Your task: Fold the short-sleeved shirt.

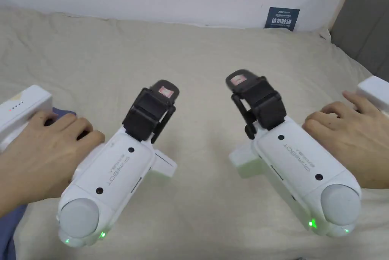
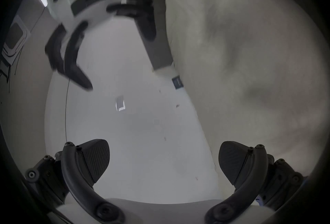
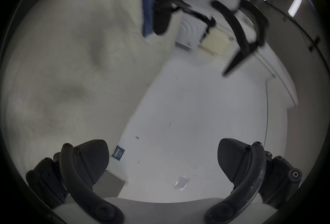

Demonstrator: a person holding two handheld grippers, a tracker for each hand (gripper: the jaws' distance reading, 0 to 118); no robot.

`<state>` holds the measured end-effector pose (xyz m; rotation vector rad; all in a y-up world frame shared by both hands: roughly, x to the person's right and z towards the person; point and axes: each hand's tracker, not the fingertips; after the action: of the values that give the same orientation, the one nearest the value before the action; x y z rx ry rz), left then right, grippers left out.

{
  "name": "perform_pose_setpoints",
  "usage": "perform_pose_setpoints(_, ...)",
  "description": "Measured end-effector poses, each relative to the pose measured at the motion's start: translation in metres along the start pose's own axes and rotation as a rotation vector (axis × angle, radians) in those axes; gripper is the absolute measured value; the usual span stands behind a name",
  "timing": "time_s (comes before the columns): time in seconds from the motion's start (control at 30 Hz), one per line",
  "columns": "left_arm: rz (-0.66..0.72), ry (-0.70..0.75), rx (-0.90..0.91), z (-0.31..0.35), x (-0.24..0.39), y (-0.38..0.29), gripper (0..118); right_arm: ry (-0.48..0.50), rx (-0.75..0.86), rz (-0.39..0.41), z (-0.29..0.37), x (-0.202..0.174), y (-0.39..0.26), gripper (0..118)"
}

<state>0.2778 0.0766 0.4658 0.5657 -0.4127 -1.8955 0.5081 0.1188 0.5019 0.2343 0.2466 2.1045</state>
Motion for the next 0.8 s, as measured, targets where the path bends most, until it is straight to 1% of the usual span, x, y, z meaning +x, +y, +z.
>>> perform_pose_setpoints(0.03, 0.031, 0.005, -0.001, 0.002, 0.0, -0.003, 118, -0.002, 0.021, 0.005, 0.001, 0.001, 0.001, 118)
perform_pose_setpoints(0.07, 0.06, 0.009, -0.014, 0.002, -0.003, -0.006, 118, -0.002, 0.019, -0.006, 0.0, 0.004, 0.0, 118)
perform_pose_setpoints(0.1, 0.12, 0.019, -0.042, 0.001, -0.009, -0.009, 118, 0.001, 0.01, -0.029, -0.001, 0.008, 0.0, 118)
perform_pose_setpoints(0.13, 0.192, 0.038, -0.073, 0.0, -0.015, -0.013, 118, 0.01, -0.019, -0.124, -0.002, 0.013, -0.004, 118)
perform_pose_setpoints(0.17, 0.306, 0.054, -0.119, 0.0, -0.026, -0.02, 118, 0.025, -0.05, -0.261, -0.005, 0.022, -0.008, 118)
perform_pose_setpoints(0.2, 0.439, 0.059, -0.163, -0.001, -0.037, -0.025, 118, 0.055, -0.085, -0.418, -0.008, 0.031, -0.012, 118)
perform_pose_setpoints(0.23, 0.634, 0.082, -0.229, -0.003, -0.052, -0.033, 118, 0.098, -0.135, -0.645, -0.012, 0.044, -0.02, 118)
perform_pose_setpoints(0.27, 0.833, 0.135, -0.289, -0.003, -0.063, -0.042, 118, 0.125, -0.17, -0.878, -0.013, 0.054, -0.031, 118)
perform_pose_setpoints(0.3, 1.012, 0.193, -0.335, -0.002, -0.071, -0.051, 118, 0.138, -0.188, -1.087, -0.015, 0.06, -0.041, 118)
perform_pose_setpoints(0.33, 1.225, 0.226, -0.371, 0.001, -0.078, -0.062, 118, 0.128, -0.204, -1.32, -0.015, 0.06, -0.053, 118)
perform_pose_setpoints(0.37, 1.398, 0.241, -0.387, 0.004, -0.082, -0.071, 118, 0.111, -0.227, -1.493, -0.014, 0.058, -0.062, 118)
perform_pose_setpoints(0.4, 1.598, 0.29, -0.412, 0.006, -0.081, -0.08, 118, 0.075, -0.242, -1.673, -0.01, 0.058, -0.068, 118)
perform_pose_setpoints(0.43, 1.761, 0.341, -0.451, 0.009, -0.08, -0.085, 118, 0.021, -0.256, -1.837, -0.006, 0.052, -0.073, 118)
perform_pose_setpoints(0.47, 1.857, 0.367, -0.477, 0.011, -0.075, -0.089, 118, -0.028, -0.286, -1.956, -0.003, 0.045, -0.076, 118)
perform_pose_setpoints(0.5, 1.89, 0.388, -0.5, 0.012, -0.07, -0.089, 118, -0.069, -0.316, -2.027, -0.001, 0.039, -0.076, 118)
perform_pose_setpoints(0.53, 1.882, 0.415, -0.525, 0.013, -0.064, -0.086, 118, -0.11, -0.35, -2.085, 0.003, 0.036, -0.069, 118)
perform_pose_setpoints(0.57, 1.87, 0.436, -0.539, 0.012, -0.061, -0.081, 118, -0.125, -0.37, -2.092, 0.004, 0.031, -0.067, 118)
perform_pose_setpoints(0.67, 1.839, 0.412, -0.536, 0.015, -0.05, -0.069, 118, -0.153, -0.455, -2.05, 0.008, 0.015, -0.056, 118)
perform_pose_setpoints(0.7, 1.84, 0.405, -0.537, 0.014, -0.047, -0.064, 118, -0.163, -0.459, -2.056, 0.011, 0.01, -0.053, 118)
perform_pose_setpoints(0.8, 1.885, 0.356, -0.557, 0.013, -0.034, -0.059, 118, -0.15, -0.471, -2.09, 0.018, 0.004, -0.049, 118)
